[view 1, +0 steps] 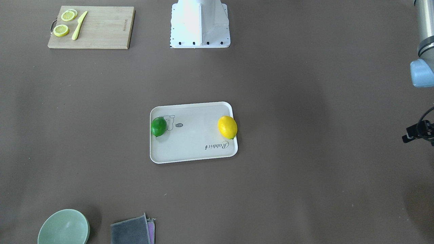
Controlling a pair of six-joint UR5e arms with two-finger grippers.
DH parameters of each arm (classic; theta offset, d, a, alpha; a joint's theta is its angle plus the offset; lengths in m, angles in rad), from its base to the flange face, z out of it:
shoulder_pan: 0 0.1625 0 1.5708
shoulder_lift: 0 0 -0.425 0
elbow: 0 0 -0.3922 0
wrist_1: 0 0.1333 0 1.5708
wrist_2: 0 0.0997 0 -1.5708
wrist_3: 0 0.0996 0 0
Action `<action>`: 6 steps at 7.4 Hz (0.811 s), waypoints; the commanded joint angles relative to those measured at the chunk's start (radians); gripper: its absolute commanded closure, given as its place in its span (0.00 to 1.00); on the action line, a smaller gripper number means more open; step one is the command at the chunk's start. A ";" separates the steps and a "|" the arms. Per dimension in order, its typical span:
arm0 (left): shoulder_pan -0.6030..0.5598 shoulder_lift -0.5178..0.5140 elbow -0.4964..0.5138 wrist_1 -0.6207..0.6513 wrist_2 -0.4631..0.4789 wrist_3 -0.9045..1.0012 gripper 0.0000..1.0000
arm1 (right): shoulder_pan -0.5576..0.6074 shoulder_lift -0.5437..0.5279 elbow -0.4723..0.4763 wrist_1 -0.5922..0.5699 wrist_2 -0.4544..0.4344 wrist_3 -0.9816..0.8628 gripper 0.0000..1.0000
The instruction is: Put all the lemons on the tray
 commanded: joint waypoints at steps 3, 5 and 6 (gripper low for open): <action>-0.170 0.084 0.004 0.217 0.009 0.235 0.02 | 0.175 -0.054 0.136 -0.397 -0.088 -0.305 0.00; -0.170 0.081 -0.018 0.111 0.011 0.229 0.02 | 0.175 -0.061 0.131 -0.396 -0.090 -0.293 0.00; -0.170 0.084 -0.030 0.085 0.036 0.231 0.02 | 0.175 -0.061 0.118 -0.397 -0.085 -0.290 0.00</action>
